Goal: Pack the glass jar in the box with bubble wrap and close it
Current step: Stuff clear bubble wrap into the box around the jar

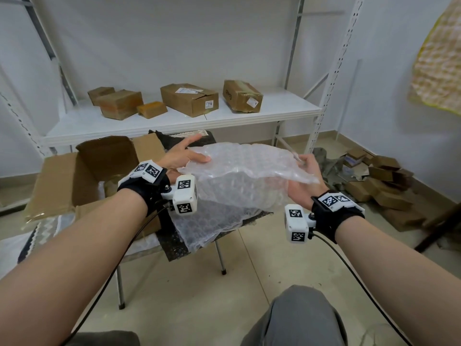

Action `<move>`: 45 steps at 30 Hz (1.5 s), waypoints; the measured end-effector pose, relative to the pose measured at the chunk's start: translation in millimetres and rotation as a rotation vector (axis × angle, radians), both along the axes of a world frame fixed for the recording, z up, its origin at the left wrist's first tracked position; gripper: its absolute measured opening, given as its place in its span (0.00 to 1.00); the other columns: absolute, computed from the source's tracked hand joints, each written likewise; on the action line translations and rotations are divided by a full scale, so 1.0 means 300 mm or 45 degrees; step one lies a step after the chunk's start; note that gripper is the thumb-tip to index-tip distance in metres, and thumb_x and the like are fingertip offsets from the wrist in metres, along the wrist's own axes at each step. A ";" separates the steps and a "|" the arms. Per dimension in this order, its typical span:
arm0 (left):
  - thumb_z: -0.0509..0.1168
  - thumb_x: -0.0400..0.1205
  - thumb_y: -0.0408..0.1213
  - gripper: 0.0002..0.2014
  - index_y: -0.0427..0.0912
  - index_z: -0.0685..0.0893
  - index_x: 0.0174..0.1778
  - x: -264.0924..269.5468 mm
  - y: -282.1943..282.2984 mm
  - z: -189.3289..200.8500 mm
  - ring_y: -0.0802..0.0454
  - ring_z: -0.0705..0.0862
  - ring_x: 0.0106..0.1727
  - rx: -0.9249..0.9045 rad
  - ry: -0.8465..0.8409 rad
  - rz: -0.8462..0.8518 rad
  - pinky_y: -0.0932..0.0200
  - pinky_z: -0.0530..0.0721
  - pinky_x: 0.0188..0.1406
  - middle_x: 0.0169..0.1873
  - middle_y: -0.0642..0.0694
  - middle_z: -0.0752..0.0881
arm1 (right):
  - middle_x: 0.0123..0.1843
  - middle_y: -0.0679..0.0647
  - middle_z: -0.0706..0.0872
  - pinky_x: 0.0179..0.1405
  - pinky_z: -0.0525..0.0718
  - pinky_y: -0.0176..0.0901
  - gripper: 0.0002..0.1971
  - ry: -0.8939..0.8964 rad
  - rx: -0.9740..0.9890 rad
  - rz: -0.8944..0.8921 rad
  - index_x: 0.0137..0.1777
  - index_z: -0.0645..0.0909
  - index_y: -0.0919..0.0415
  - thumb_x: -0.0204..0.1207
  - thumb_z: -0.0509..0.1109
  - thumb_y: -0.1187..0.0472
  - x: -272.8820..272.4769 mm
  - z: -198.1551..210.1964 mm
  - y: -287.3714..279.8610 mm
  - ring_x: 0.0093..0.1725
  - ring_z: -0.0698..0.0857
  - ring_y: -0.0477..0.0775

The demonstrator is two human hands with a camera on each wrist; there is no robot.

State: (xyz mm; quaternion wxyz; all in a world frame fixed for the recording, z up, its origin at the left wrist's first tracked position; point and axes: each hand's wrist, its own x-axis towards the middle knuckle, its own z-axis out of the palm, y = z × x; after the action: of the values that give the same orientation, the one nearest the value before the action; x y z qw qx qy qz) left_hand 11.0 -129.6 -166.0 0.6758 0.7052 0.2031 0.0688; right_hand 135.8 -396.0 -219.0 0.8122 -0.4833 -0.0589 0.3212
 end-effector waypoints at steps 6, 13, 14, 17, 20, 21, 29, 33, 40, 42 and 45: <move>0.74 0.74 0.22 0.39 0.51 0.71 0.79 0.010 0.006 -0.010 0.44 0.88 0.50 -0.206 -0.088 0.170 0.56 0.88 0.26 0.59 0.44 0.81 | 0.78 0.61 0.76 0.76 0.71 0.56 0.31 -0.129 0.007 0.365 0.82 0.68 0.59 0.84 0.62 0.44 -0.008 0.006 0.016 0.76 0.77 0.60; 0.72 0.78 0.29 0.11 0.35 0.87 0.57 0.010 -0.003 -0.024 0.36 0.87 0.59 -0.298 -0.137 0.171 0.41 0.87 0.57 0.51 0.37 0.90 | 0.71 0.67 0.82 0.73 0.76 0.68 0.22 -0.202 -0.186 0.243 0.71 0.78 0.67 0.77 0.73 0.68 0.019 -0.019 0.047 0.71 0.81 0.66; 0.72 0.79 0.32 0.09 0.35 0.88 0.54 0.010 -0.004 -0.024 0.36 0.87 0.60 -0.281 -0.115 0.164 0.41 0.87 0.57 0.52 0.36 0.90 | 0.71 0.67 0.82 0.73 0.75 0.68 0.19 -0.228 -0.191 0.233 0.68 0.80 0.67 0.77 0.72 0.69 0.018 -0.019 0.047 0.71 0.82 0.66; 0.72 0.80 0.38 0.10 0.35 0.88 0.51 0.021 0.001 -0.029 0.37 0.88 0.57 -0.208 -0.077 0.190 0.42 0.88 0.56 0.51 0.35 0.90 | 0.59 0.62 0.89 0.76 0.73 0.64 0.09 -0.291 -0.197 0.139 0.58 0.84 0.66 0.78 0.71 0.69 0.018 -0.021 0.052 0.64 0.85 0.61; 0.73 0.79 0.42 0.12 0.35 0.89 0.48 0.033 0.005 -0.038 0.36 0.89 0.56 -0.136 -0.071 0.249 0.38 0.86 0.60 0.50 0.34 0.91 | 0.62 0.63 0.88 0.74 0.76 0.63 0.10 -0.306 -0.215 0.068 0.60 0.84 0.64 0.79 0.71 0.66 0.003 -0.013 0.058 0.65 0.85 0.63; 0.73 0.79 0.43 0.13 0.35 0.89 0.47 0.040 0.008 -0.042 0.36 0.90 0.55 -0.126 -0.090 0.278 0.36 0.85 0.61 0.50 0.34 0.91 | 0.64 0.64 0.87 0.71 0.78 0.64 0.11 -0.298 -0.225 0.064 0.61 0.83 0.64 0.80 0.71 0.64 -0.003 -0.009 0.059 0.66 0.85 0.65; 0.66 0.82 0.54 0.21 0.37 0.88 0.50 0.068 -0.008 -0.036 0.39 0.90 0.55 -0.061 -0.132 0.336 0.41 0.84 0.64 0.51 0.37 0.91 | 0.65 0.67 0.87 0.70 0.79 0.67 0.15 -0.227 -0.194 0.022 0.64 0.82 0.66 0.82 0.69 0.59 -0.003 -0.005 0.059 0.66 0.85 0.67; 0.73 0.79 0.36 0.17 0.37 0.84 0.63 0.045 -0.032 -0.010 0.41 0.90 0.54 -0.164 -0.032 -0.047 0.47 0.90 0.51 0.54 0.39 0.91 | 0.64 0.62 0.88 0.71 0.79 0.64 0.19 -0.229 -0.183 -0.167 0.69 0.80 0.67 0.83 0.68 0.57 0.023 -0.012 0.064 0.65 0.86 0.61; 0.65 0.84 0.31 0.06 0.35 0.85 0.53 0.064 -0.005 -0.033 0.50 0.91 0.36 -0.177 -0.056 0.003 0.56 0.91 0.38 0.39 0.42 0.91 | 0.71 0.64 0.83 0.69 0.80 0.65 0.30 0.006 0.064 0.043 0.77 0.73 0.66 0.79 0.72 0.52 0.002 -0.002 0.048 0.69 0.83 0.65; 0.63 0.86 0.32 0.06 0.36 0.85 0.50 0.072 -0.012 -0.042 0.53 0.90 0.32 -0.143 -0.064 0.038 0.60 0.89 0.31 0.34 0.45 0.91 | 0.75 0.65 0.79 0.74 0.73 0.70 0.32 0.075 0.123 0.168 0.79 0.71 0.64 0.77 0.75 0.54 -0.010 0.006 0.048 0.73 0.80 0.67; 0.62 0.86 0.34 0.07 0.37 0.85 0.49 0.083 -0.026 -0.048 0.51 0.89 0.36 -0.099 -0.072 0.048 0.57 0.90 0.39 0.36 0.44 0.91 | 0.73 0.64 0.81 0.69 0.80 0.65 0.28 0.065 0.079 0.262 0.77 0.73 0.62 0.79 0.73 0.57 -0.026 0.024 0.058 0.71 0.82 0.66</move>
State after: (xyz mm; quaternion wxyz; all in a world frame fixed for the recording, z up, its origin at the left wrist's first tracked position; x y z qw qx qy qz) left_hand 35.8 -137.5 -180.5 0.7068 0.6722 0.1996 0.0935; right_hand 128.1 -378.6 -211.9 0.7908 -0.4410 -0.0973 0.4133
